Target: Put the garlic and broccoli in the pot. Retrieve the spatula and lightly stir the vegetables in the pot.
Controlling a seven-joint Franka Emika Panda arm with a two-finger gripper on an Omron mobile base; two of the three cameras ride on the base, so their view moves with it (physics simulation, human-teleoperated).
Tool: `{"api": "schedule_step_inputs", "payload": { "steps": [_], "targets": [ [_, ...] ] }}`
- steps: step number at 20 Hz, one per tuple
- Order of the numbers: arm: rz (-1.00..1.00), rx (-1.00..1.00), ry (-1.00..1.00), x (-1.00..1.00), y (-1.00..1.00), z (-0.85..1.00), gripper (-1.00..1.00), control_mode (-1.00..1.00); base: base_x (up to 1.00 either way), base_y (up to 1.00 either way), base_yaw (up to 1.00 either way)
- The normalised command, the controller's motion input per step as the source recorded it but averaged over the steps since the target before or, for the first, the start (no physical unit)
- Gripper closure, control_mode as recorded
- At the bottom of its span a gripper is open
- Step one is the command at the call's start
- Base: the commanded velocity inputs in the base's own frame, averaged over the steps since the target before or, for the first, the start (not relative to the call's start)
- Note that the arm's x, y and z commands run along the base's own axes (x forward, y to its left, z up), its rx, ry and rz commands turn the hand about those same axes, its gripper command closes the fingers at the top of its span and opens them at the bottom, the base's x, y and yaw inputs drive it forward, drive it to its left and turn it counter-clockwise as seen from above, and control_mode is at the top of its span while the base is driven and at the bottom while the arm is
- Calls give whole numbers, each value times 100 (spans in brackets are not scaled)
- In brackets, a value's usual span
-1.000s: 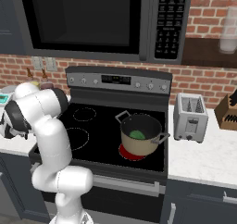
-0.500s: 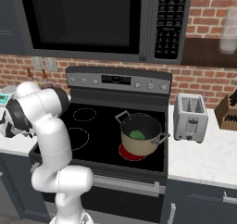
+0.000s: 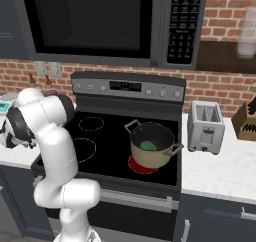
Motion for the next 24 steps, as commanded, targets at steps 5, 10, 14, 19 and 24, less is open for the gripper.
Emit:
{"api": "schedule_step_inputs", "payload": {
  "steps": [5,10,14,19,24],
  "targets": [
    [0,1,-6,-19,0,59,100,-100,0,0,0],
    [-2,0,-2,-20,-6,78,100,-100,0,0,0],
    [-5,0,1,-22,-38,70,100,-100,0,0,0],
    [2,0,0,-6,-51,9,100,-100,0,0,0],
    [4,0,-2,-2,-49,1,100,-100,0,0,0]
  ]
}}
